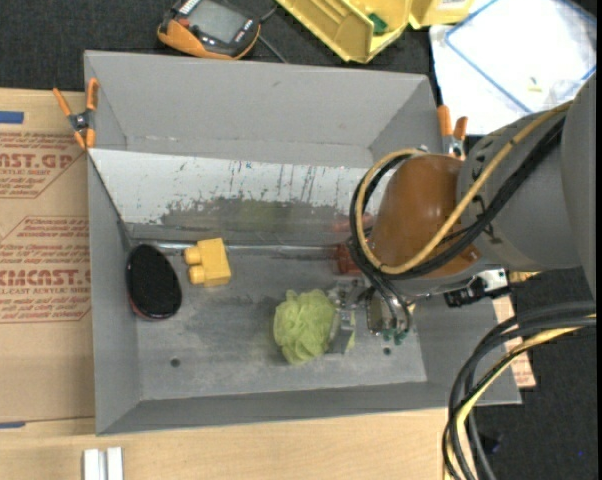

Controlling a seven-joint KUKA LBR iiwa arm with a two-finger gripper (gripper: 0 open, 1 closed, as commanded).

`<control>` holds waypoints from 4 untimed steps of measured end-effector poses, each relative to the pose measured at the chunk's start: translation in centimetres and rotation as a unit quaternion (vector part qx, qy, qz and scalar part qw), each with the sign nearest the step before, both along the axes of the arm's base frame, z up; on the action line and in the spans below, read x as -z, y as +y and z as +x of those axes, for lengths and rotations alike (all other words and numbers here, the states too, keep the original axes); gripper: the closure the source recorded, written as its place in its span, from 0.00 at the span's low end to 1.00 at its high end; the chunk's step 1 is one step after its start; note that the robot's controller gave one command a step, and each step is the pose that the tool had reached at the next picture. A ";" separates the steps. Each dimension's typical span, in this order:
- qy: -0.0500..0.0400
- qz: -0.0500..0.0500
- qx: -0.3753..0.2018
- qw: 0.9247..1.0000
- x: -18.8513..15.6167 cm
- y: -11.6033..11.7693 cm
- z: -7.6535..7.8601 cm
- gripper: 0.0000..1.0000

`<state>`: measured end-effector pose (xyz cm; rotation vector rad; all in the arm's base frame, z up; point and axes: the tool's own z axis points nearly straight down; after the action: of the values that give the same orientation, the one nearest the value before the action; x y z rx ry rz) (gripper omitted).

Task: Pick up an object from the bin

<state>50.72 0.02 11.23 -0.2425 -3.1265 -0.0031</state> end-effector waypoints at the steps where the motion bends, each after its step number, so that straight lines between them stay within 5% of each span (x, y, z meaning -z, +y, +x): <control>1: -0.017 0.002 0.026 1.000 -6.2 3.7 0.5 1.00; 2: -0.001 -0.002 0.023 1.000 -8.2 -0.1 -1.3 1.00; 3: -0.012 0.003 0.019 1.000 -8.2 5.0 -1.1 1.00; 4: -0.005 -0.001 0.005 1.000 -18.8 2.0 -1.2 1.00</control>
Offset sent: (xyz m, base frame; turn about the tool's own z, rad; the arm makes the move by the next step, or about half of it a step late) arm -0.0128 0.0011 0.0811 0.0427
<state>49.55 2.02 30.03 -0.2583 -3.1351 -0.0027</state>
